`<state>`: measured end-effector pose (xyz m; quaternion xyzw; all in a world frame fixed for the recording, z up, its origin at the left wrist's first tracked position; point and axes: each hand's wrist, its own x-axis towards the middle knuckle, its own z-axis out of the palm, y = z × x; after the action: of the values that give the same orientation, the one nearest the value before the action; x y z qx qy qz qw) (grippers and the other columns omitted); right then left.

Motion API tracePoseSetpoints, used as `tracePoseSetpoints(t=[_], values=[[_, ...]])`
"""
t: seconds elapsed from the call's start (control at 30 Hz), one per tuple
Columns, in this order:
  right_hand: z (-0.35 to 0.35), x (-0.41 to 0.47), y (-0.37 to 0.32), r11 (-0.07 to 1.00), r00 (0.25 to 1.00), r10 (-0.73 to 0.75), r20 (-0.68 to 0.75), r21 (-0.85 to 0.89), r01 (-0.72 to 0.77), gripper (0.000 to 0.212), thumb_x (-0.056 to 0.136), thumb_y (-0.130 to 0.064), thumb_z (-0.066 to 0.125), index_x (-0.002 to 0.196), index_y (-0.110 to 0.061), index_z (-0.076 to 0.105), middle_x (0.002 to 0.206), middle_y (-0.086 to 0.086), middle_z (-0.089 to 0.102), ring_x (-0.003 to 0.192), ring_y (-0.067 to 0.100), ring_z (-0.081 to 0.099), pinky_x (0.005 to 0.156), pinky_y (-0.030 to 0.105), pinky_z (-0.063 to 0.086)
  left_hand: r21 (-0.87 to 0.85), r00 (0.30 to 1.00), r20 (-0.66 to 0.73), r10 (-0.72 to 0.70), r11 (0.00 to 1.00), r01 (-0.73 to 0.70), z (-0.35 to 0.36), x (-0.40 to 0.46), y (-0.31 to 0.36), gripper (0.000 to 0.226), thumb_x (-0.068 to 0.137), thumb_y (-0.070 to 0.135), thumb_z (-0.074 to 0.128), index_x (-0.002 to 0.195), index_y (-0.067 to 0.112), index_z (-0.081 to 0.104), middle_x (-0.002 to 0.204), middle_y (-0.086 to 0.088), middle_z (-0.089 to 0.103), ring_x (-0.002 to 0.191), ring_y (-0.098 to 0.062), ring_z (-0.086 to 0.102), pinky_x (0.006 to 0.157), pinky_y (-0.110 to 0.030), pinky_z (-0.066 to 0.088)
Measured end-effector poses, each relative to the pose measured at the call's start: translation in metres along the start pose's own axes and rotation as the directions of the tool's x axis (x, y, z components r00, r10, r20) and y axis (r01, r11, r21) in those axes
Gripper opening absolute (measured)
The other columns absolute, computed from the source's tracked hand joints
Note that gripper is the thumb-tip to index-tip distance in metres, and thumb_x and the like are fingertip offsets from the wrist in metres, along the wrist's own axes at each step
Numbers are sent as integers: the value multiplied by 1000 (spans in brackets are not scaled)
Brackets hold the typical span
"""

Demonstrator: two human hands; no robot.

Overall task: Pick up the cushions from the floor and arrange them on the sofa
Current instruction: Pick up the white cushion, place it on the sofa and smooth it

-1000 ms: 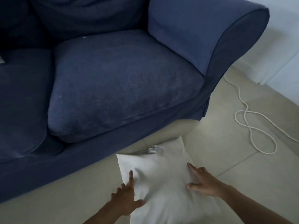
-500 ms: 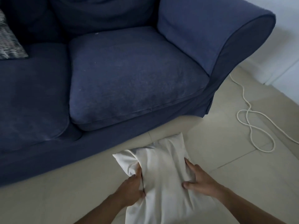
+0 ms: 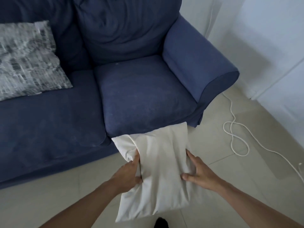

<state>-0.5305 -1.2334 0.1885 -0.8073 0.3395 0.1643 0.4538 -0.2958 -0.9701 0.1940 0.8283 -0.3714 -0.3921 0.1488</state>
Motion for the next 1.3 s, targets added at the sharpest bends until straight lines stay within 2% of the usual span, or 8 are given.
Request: tracePoseSetpoints(t=[0.2, 0.37, 0.5, 0.7, 0.83, 0.93, 1.13, 1.3], values=[[-70, -21, -87, 997, 997, -70, -41, -22, 70, 121, 82, -53, 84, 170, -46, 1, 148, -6, 42, 142, 14, 44, 116, 30, 38, -11, 993, -108, 44, 999, -46, -86, -22, 37, 134, 80, 27, 80, 156, 57, -27, 114, 1, 72, 99, -27, 71, 93, -49, 59], [-122, 17, -143, 985, 983, -174, -66, -16, 173, 120, 80, -55, 82, 169, -48, 3, 164, -10, 34, 153, 12, 35, 123, 34, 35, 2, 983, -184, 25, 1000, -25, -159, -4, 59, 129, 87, 29, 80, 159, 52, -24, 116, 3, 74, 94, -22, 69, 87, -38, 56], [-156, 66, -181, 979, 977, -203, -59, -31, 201, 117, 84, -50, 81, 169, -48, 1, 153, -6, 37, 146, 14, 36, 113, 32, 35, -1, 972, -235, 20, 1000, -20, -214, 28, 67, 129, 87, 27, 81, 159, 52, -23, 126, 0, 70, 94, -23, 63, 89, -36, 51], [-207, 149, -239, 963, 959, -268, -96, -33, 266, 118, 85, -45, 85, 169, -49, 3, 150, -13, 37, 139, 6, 36, 111, 30, 34, 45, 956, -292, 1, 999, 13, -297, 89, 76, 128, 89, 26, 83, 159, 50, -21, 117, -7, 66, 112, -36, 66, 100, -48, 53], [-238, 211, -281, 946, 935, -322, -148, -81, 313, 117, 88, -44, 85, 170, -46, 2, 149, -15, 36, 137, 8, 38, 115, 33, 35, 30, 940, -340, 27, 999, -18, -355, 133, 74, 130, 90, 24, 83, 163, 46, -22, 111, 1, 58, 111, -33, 65, 100, -44, 52], [-257, 264, -312, 939, 920, -344, -189, -83, 334, 116, 88, -48, 84, 168, -51, 0, 150, -13, 37, 139, 10, 40, 121, 40, 37, 35, 923, -383, 41, 999, -30, -400, 178, 59, 131, 89, 25, 83, 161, 48, -23, 116, -2, 62, 106, -32, 66, 98, -46, 54], [-281, 373, -366, 938, 890, -348, -294, -114, 328, 115, 93, -41, 81, 167, -52, -6, 141, -7, 38, 132, 16, 48, 119, 41, 42, 33, 907, -413, 77, 997, -70, -477, 274, 32, 129, 89, 16, 76, 161, 47, -27, 117, -4, 55, 98, -30, 63, 92, -47, 55], [-274, 448, -387, 941, 875, -339, -346, -119, 318, 115, 95, -37, 81, 165, -56, -8, 133, -7, 40, 126, 17, 52, 115, 41, 47, 36, 906, -417, 65, 998, -55, -511, 340, -6, 129, 88, 13, 74, 161, 46, -27, 117, -10, 59, 99, -33, 65, 92, -51, 57]])
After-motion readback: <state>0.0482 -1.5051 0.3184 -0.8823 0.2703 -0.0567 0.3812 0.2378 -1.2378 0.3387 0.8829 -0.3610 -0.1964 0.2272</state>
